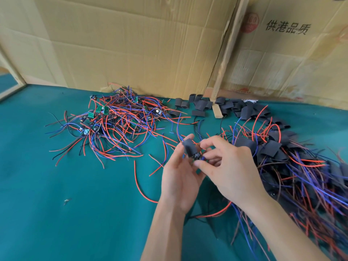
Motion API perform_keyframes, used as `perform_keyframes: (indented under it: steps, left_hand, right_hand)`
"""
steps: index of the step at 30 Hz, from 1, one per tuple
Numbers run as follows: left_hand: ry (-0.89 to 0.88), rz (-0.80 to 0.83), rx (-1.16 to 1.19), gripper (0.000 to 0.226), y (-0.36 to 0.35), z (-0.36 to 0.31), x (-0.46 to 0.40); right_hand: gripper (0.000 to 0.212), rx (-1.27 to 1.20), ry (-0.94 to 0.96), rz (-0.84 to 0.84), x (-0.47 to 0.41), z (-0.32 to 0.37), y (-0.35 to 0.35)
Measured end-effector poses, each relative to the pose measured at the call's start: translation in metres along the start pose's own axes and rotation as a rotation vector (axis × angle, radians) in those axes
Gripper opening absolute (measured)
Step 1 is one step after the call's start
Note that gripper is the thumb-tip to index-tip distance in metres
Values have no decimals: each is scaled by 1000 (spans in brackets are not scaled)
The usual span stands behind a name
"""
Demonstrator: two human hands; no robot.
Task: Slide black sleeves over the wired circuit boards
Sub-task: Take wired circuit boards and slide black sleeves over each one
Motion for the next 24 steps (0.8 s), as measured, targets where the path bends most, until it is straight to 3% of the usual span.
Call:
perform_keyframes:
  steps: [3, 12, 20, 24]
  left_hand:
    - [33, 18, 69, 50, -4, -2, 1]
    - [37, 90, 228, 43, 1, -1, 1]
    - [7, 179, 134, 40, 1, 0, 3]
    - [-48, 195, 7, 40, -3, 1, 6]
  right_hand:
    - [38, -15, 11, 3, 1, -1, -1]
    - [28, -171, -66, 46, 4, -4, -5]
    - [20, -376, -227, 152, 1, -6, -1]
    - [13, -479, -306, 108, 2, -6, -1]
Point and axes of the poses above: each hand's wrist, its own x-axis away from the middle knuckle, its own y-axis out of the back of the hand, z = x × y, the point moved 2 cm from there along -x, towards the middle knuckle, and after that the axes turned 6 degrees about -z, right-handed, at the moved point
